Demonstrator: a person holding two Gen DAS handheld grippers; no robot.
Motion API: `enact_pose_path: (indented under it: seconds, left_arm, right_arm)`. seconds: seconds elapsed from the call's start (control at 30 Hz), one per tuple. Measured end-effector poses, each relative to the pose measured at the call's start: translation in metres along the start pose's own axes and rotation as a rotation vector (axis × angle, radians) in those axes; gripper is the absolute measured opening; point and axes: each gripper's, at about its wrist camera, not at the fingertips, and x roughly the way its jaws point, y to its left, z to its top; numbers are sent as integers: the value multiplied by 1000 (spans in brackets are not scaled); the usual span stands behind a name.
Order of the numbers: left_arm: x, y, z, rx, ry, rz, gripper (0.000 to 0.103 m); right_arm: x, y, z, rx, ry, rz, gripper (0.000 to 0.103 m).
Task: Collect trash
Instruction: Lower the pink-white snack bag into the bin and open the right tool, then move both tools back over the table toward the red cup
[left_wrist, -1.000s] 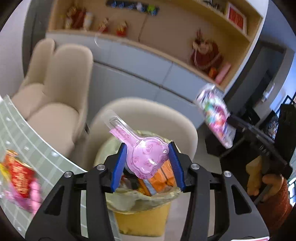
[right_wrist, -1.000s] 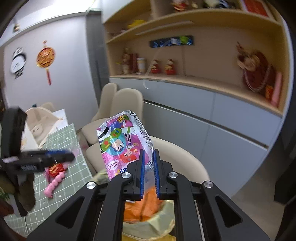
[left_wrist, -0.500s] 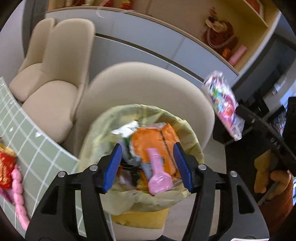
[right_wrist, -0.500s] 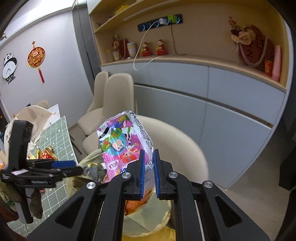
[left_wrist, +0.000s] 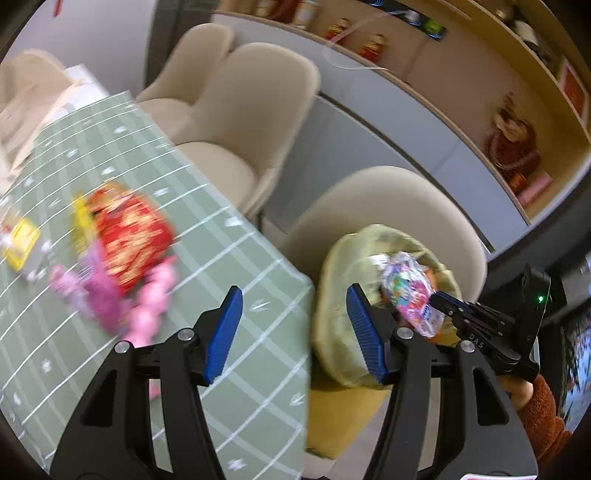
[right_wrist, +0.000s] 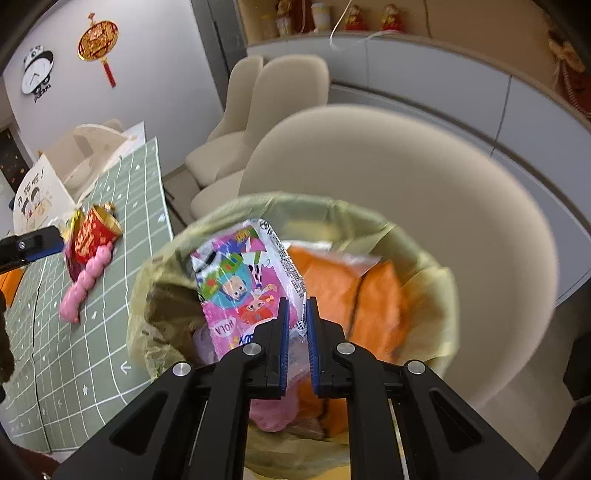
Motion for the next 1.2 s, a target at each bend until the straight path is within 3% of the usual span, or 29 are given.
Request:
enact_pose_path:
  seconds: [0.2,0.4,0.43,0.5,0.53,0.73,0.97,1.2]
  left_arm:
    - [-22,50,-16,-94,0,59,56]
    - [-43,86,-27,-136,-18,93,56]
    - [-46,92,-29,-141,-19,98,56]
    - [-52,102,-32,-151,-20,107,56]
    - [-55,106,-35,-154,-21,110,56]
    - [-79,130,-49,-145,-32,135,56]
    - [-101,172,-55,-168,-53,152,56]
    - [-103,188,-50,-171,-79,95,56]
  right_arm:
    - [25,5,-13,-10,92,-32,10]
    - [20,4,-16,54,72,-39,12]
    - [17,5,-16,56,65,-46,14]
    - [9,9,-16,57,44,-49,38]
    - [5,9,-15,62,31,-48,42]
    - [-27,28,-12,93,-49,-63,43]
    - [-63,89,-8,59,-146,-25,43]
    - [-71,163,7,-4,-190,88,44]
